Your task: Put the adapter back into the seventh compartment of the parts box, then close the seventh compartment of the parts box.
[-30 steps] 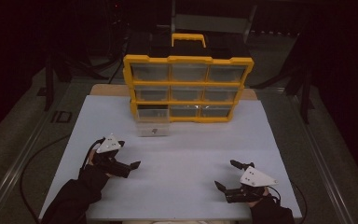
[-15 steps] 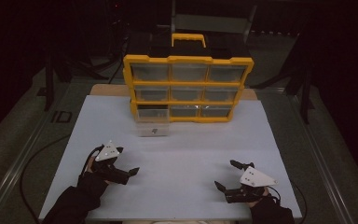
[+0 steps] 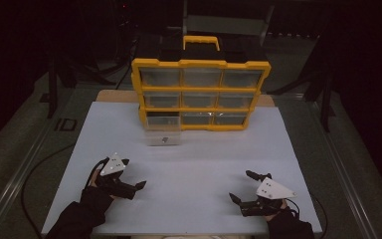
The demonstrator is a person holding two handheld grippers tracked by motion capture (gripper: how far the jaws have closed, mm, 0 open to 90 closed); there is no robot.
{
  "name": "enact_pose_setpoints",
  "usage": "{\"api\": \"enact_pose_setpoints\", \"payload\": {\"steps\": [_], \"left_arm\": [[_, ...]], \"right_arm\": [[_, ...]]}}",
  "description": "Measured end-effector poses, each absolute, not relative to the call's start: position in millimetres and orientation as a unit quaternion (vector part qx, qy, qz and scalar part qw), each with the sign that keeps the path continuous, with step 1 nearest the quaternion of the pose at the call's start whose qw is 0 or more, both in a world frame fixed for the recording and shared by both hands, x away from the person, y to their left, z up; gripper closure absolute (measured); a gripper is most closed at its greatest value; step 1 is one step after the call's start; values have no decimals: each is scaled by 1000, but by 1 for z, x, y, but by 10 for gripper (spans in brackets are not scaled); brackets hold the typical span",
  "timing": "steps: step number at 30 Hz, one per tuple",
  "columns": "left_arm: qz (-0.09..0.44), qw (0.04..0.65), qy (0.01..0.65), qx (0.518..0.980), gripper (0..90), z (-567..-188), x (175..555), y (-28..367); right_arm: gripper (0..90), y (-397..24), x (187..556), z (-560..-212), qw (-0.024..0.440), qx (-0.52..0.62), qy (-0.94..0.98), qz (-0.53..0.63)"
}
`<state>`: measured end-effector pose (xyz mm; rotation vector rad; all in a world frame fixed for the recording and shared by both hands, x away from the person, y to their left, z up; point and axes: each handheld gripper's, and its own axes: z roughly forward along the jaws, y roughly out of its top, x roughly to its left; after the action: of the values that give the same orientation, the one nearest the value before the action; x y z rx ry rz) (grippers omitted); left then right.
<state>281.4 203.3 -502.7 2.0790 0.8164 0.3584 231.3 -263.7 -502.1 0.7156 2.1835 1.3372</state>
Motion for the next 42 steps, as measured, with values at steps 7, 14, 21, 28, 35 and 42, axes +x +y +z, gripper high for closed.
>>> {"api": "enact_pose_setpoints", "payload": {"steps": [7, 14, 21, 28, 35, 42], "left_arm": [[142, 423, 323, 835, 0, -503, 281, 204], [140, 421, 322, 837, 0, -504, 281, 204], [136, 418, 323, 838, 0, -505, 282, 204], [134, 418, 320, 839, 0, -504, 281, 204], [136, 418, 320, 839, 0, -504, 281, 203], [139, 424, 319, 836, 0, -496, 278, 202]], "right_arm": [[82, -264, 231, -502, 239, 261, 798, 488], [82, -264, 231, -502, 239, 258, 799, 487], [82, -263, 231, -502, 239, 258, 800, 486], [82, -263, 231, -502, 238, 258, 800, 487], [82, -263, 231, -502, 239, 258, 800, 487], [82, -263, 231, -502, 238, 259, 799, 488]]}}
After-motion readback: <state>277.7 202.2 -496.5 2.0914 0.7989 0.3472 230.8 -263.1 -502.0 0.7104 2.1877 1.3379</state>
